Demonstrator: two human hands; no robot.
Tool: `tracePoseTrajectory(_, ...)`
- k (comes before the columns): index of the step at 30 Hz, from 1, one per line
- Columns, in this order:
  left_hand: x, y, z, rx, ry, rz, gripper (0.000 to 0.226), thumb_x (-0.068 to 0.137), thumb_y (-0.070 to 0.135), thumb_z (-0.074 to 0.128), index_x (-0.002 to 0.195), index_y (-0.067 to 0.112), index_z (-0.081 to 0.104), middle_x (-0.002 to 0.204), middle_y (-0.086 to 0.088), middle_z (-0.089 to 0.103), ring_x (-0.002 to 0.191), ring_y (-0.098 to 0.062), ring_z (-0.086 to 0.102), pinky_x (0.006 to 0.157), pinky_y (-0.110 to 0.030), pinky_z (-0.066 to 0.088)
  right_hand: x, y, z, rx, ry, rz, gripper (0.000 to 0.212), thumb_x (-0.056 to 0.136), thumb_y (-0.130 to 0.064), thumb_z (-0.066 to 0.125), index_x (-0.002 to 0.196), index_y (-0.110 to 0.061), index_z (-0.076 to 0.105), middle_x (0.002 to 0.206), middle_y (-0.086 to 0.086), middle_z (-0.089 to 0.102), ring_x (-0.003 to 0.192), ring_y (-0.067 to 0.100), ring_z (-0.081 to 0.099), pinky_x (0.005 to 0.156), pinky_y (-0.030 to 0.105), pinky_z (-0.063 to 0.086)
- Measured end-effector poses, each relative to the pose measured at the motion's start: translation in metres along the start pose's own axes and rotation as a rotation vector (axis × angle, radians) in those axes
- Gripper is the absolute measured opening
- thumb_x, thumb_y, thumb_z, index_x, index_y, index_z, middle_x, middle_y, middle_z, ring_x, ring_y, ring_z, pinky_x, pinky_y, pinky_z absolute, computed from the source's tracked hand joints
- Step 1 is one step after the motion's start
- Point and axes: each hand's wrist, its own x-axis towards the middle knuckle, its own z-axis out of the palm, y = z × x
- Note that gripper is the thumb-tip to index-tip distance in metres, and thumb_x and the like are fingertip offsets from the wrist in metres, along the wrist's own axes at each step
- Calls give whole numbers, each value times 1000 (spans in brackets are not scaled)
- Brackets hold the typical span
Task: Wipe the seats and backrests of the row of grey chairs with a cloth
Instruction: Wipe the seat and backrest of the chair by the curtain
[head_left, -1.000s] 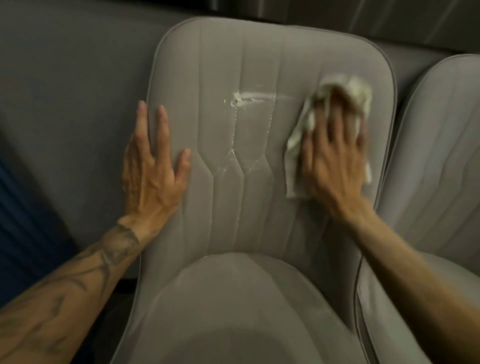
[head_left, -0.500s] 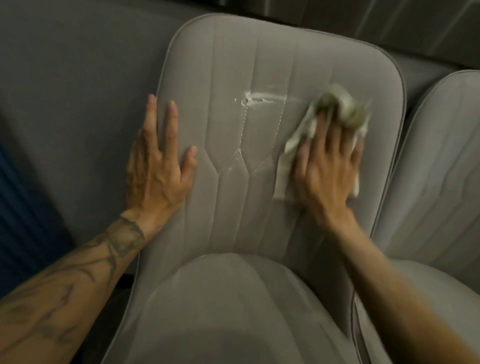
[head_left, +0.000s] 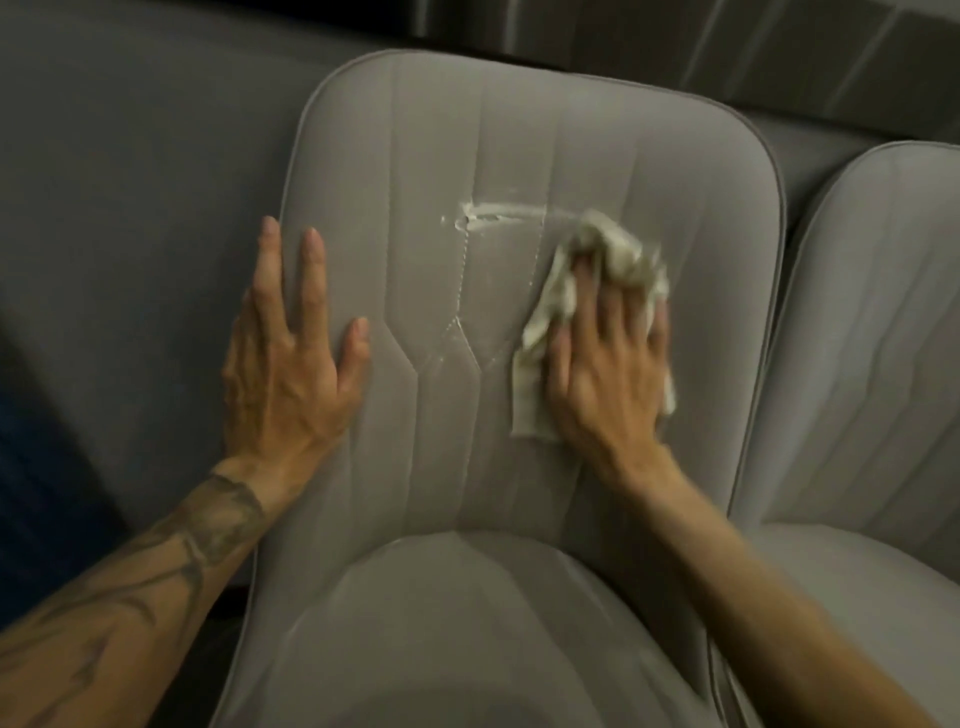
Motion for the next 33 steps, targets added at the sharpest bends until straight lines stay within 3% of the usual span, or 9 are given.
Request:
tracePoseTrajectory(3,0,-1,1,-1,-1,-1,71,109,45,39,169,20,12,174,-18,13,148,-40,36,100,-61,50,70,11,-6,-16,181,77,59,110,-38,25,164,-16,20,169,9,26,157,23,22,129,42,9)
tracePoseTrajectory(5,0,-2,1,3,2,-3,71,109,46,39,170,20,12,174,-18,13,148,-40,36,100,-60,49,75,2,-1,-9,221,129,59,110,-37,26,164,-14,20,170,10,23,159,24,20,130,45,13)
tracePoseTrajectory(9,-1,0,1,-6,4,7,70,110,45,38,169,18,13,174,-19,14,149,-40,35,104,-58,48,-11,-28,18,33,69,78,62,109,-37,26,165,-13,14,172,12,16,160,23,10,131,45,2)
tracePoseTrajectory(13,-1,1,-1,-15,-4,2,69,110,45,39,169,17,14,174,-19,13,147,-42,37,103,-59,50,-54,-30,15,36,-100,-32,59,108,-36,27,163,-16,21,168,11,30,154,26,28,130,43,0)
tracePoseTrajectory(18,-2,3,-2,-33,-10,-14,71,109,44,41,169,20,11,175,-16,12,144,-43,40,99,-63,52,70,-10,0,41,159,110,60,109,-37,30,164,-15,19,170,11,24,158,24,19,131,44,6)
tracePoseTrajectory(21,-1,3,-1,-29,-8,-15,72,108,44,41,169,21,11,175,-16,12,145,-43,38,99,-63,51,75,-24,7,46,223,156,61,109,-35,30,164,-12,19,171,12,19,160,25,14,131,44,6)
tracePoseTrajectory(24,-1,3,-1,-22,-1,5,71,109,44,40,169,19,12,174,-17,12,146,-43,37,102,-61,50,-3,-41,20,50,64,39,62,107,-35,30,165,-15,16,171,13,20,159,27,17,131,44,3)
tracePoseTrajectory(28,-1,3,-1,-18,-14,-5,70,109,44,39,169,17,14,174,-18,12,146,-42,36,102,-61,50,-54,-25,11,46,-129,-142,56,105,-35,36,157,-15,39,157,17,47,141,39,50,128,43,8)
tracePoseTrajectory(33,0,0,1,-18,9,8,70,109,44,40,169,18,13,174,-18,13,145,-41,37,101,-60,50,46,19,-1,17,122,102,62,110,-37,27,165,-16,11,172,11,15,160,25,12,130,36,-7)
